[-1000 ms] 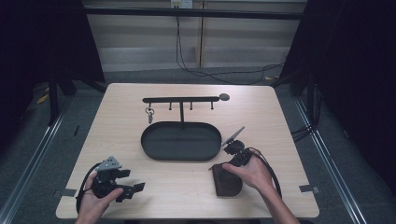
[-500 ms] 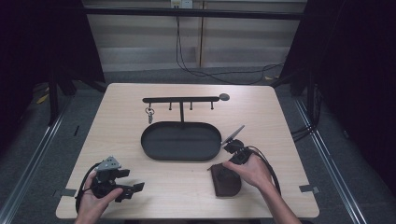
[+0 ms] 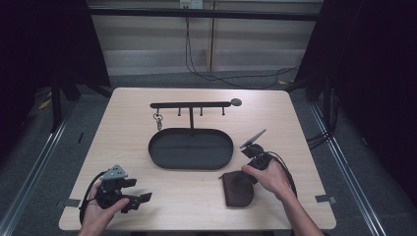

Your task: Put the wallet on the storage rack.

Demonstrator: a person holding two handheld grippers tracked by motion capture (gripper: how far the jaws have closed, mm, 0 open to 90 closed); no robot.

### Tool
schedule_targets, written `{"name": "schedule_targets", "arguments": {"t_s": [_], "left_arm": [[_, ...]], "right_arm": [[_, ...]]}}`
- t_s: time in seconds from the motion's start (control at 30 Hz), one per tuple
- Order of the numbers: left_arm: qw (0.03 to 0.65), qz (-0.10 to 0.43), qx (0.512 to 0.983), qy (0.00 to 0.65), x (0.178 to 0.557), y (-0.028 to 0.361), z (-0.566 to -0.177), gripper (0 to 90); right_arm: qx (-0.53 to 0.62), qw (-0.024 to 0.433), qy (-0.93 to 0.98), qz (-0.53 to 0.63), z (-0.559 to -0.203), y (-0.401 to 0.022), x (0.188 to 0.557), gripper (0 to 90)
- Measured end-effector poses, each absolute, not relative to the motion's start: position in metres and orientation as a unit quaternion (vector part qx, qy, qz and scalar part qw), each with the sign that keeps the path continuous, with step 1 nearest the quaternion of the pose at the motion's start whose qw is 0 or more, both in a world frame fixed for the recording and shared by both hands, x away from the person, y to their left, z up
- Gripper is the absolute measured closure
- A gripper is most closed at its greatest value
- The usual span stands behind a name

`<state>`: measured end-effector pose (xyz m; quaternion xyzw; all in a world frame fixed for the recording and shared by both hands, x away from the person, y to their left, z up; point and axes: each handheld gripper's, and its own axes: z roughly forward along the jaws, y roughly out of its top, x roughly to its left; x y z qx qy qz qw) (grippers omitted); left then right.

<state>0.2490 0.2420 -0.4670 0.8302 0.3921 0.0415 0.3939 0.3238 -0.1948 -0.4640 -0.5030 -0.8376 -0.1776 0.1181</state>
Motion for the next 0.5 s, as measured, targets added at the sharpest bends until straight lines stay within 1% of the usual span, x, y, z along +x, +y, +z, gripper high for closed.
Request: {"name": "schedule_targets", "arguments": {"t_s": [0.13, 0.33, 0.37, 0.4, 0.5], "left_arm": [[0.391, 0.041, 0.832, 0.391, 0.249, 0.242, -0.467, 17.6], [0.394, 0.040, 0.831, 0.391, 0.249, 0.243, -0.467, 18.2], [0.394, 0.040, 0.831, 0.391, 0.249, 0.243, -0.467, 18.2], [0.394, 0.041, 0.832, 0.389, 0.249, 0.243, -0.467, 18.2], [0.394, 0.040, 0.832, 0.388, 0.249, 0.244, -0.466, 18.2]], "right_arm": [[-0.503, 0.110, -0.839, -0.176, -0.460, -0.196, 0.323, 48.0], [-0.505, 0.095, -0.841, -0.171, -0.452, -0.193, 0.321, 54.6], [-0.505, 0.095, -0.841, -0.171, -0.452, -0.193, 0.321, 54.6], [-0.504, 0.092, -0.842, -0.172, -0.450, -0.194, 0.321, 57.4], [-0.504, 0.087, -0.841, -0.177, -0.446, -0.196, 0.321, 61.4]]}}
